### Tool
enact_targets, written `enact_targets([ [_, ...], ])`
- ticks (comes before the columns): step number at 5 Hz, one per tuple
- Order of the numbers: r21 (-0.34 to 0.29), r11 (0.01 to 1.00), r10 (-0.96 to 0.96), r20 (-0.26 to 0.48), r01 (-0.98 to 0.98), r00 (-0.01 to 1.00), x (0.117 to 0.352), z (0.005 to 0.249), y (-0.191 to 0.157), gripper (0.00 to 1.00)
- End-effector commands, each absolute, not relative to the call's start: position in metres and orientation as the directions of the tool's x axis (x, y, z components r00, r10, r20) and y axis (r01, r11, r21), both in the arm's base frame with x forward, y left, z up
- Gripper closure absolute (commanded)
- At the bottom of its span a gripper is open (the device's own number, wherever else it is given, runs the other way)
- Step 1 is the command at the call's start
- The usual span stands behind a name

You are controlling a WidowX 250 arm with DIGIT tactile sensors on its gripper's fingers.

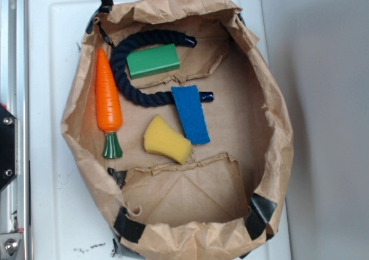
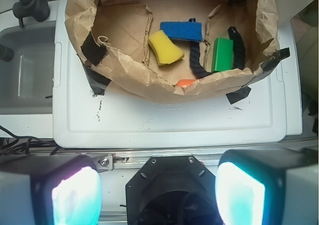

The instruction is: Grab the green sponge.

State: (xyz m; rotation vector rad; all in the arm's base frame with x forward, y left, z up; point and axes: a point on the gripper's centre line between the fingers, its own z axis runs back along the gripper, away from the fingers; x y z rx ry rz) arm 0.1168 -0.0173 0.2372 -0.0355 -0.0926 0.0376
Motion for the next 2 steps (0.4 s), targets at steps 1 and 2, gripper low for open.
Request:
enact_targets([
  [1, -0.037, 0.999, 0.039, 0.092, -0.036, 0.995, 0.117, 0.237, -0.017, 0.00],
  [2, -0.019, 0.996, 0.091, 0.102, -0.089, 0.991, 0.145, 0.231, -0.019, 0.00],
])
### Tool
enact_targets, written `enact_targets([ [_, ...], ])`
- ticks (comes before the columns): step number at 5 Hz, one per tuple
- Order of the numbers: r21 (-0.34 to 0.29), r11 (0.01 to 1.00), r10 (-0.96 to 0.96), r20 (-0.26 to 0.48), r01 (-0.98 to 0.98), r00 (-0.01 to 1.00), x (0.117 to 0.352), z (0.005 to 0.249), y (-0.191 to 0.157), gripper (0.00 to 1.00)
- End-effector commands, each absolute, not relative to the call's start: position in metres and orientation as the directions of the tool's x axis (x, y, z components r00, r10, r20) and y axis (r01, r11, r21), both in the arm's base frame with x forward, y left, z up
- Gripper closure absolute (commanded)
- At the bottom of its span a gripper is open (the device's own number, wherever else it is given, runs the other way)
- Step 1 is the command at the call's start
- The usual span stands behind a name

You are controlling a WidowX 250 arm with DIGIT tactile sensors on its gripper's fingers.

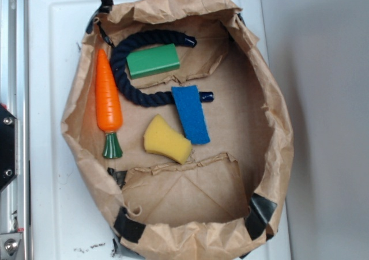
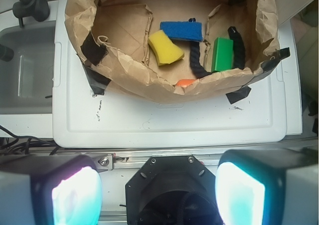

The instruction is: Grab the green sponge.

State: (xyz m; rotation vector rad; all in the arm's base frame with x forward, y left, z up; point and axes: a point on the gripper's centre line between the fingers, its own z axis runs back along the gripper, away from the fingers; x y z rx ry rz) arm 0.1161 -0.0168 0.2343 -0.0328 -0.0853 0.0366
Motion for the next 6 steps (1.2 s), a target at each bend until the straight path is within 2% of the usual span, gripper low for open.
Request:
enact_targets([
  [1, 0.001, 0.990, 0.138, 0.139, -0.139, 0.981, 0.171, 0.225, -0.018, 0.00],
  [2, -0.019, 0.996, 0.088, 0.155, -0.086, 0.984, 0.197, 0.216, -0.014, 0.00],
  [3, -0.049, 0.986, -0.155, 0.115, 0.161, 0.981, 0.217, 0.206, -0.009, 0.00],
  [4, -0.063, 0.976, -0.204, 0.101, 0.211, 0.974, 0.231, 0.214, -0.001, 0.00],
  [6, -0.063, 0.976, -0.204, 0.101, 0.211, 0.974, 0.231, 0.214, -0.001, 0.00],
])
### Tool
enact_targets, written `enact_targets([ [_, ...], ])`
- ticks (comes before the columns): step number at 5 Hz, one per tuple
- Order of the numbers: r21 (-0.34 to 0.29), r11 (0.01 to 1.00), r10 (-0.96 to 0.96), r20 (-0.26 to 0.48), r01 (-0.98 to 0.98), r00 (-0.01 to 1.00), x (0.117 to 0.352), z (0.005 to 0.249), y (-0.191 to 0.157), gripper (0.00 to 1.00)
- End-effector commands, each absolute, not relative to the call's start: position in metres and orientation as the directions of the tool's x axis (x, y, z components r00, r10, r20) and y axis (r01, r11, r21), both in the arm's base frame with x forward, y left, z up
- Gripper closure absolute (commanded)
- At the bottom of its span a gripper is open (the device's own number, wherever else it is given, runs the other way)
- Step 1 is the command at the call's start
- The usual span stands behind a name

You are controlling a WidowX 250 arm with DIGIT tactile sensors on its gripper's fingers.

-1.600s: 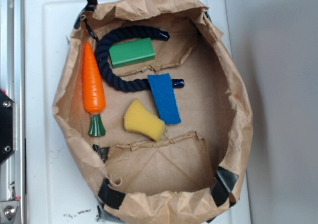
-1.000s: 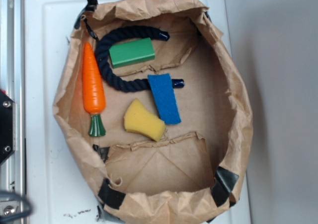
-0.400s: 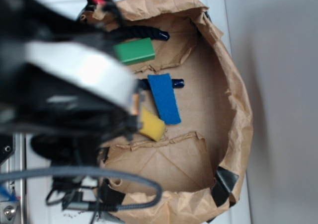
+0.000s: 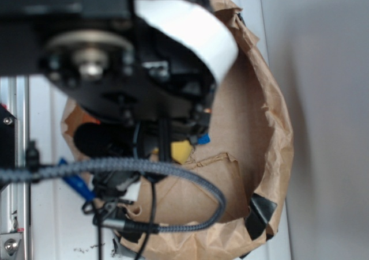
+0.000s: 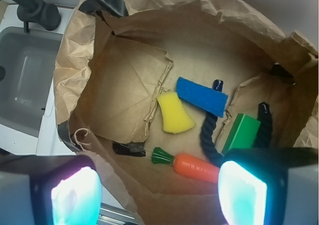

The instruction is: Grab the green sponge.

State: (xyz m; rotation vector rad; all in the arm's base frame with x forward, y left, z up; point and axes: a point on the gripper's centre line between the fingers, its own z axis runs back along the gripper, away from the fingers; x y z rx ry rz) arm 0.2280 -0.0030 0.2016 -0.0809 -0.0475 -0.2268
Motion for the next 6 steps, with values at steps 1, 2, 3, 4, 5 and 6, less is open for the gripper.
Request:
enact_targets([
  [1, -0.063, 0.976, -0.204, 0.101, 0.211, 0.974, 0.231, 0.214, -0.001, 0.00],
  [2, -0.071, 0.961, -0.253, 0.151, 0.266, 0.956, 0.236, 0.186, 0.011, 0.00],
  [3, -0.052, 0.962, -0.254, 0.172, 0.266, 0.952, 0.250, 0.162, 0.023, 0.00],
  [4, -0.065, 0.951, -0.286, 0.192, 0.303, 0.939, 0.256, 0.146, 0.031, 0.00],
  [5, -0.035, 0.946, -0.310, 0.190, 0.322, 0.931, 0.258, 0.129, 0.025, 0.00],
  [6, 0.004, 0.938, -0.342, 0.178, 0.347, 0.923, 0.248, 0.107, 0.013, 0.00],
])
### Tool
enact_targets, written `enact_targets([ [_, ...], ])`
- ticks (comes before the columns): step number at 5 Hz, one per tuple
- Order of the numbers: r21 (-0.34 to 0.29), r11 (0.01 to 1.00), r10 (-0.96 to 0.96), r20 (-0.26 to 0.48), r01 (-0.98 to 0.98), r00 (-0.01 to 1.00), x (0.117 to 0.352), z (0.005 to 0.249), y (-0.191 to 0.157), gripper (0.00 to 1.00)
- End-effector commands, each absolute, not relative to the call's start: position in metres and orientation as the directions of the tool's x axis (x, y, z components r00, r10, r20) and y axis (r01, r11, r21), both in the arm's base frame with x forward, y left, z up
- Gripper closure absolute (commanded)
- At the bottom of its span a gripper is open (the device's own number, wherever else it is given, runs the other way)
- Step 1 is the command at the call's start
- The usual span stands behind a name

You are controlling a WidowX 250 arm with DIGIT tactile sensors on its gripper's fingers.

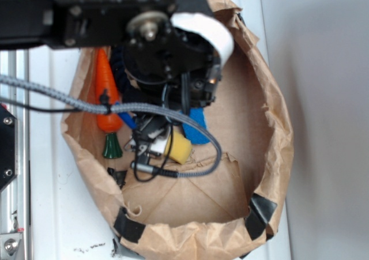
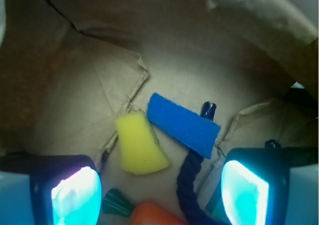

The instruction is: Grab the green sponge.

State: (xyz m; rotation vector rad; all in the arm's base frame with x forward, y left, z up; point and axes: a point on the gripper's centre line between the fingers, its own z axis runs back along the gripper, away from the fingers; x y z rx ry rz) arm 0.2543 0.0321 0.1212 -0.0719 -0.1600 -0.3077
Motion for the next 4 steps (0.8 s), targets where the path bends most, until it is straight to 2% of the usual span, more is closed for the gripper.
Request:
enact_targets([
  [1, 0.020, 0.932, -0.359, 0.184, 0.362, 0.915, 0.241, 0.090, 0.004, 0.00],
  [3, 0.054, 0.930, -0.366, 0.182, 0.362, 0.913, 0.249, 0.066, -0.014, 0.00],
  [4, 0.046, 0.923, -0.385, 0.157, 0.383, 0.909, 0.256, 0.052, -0.026, 0.00],
])
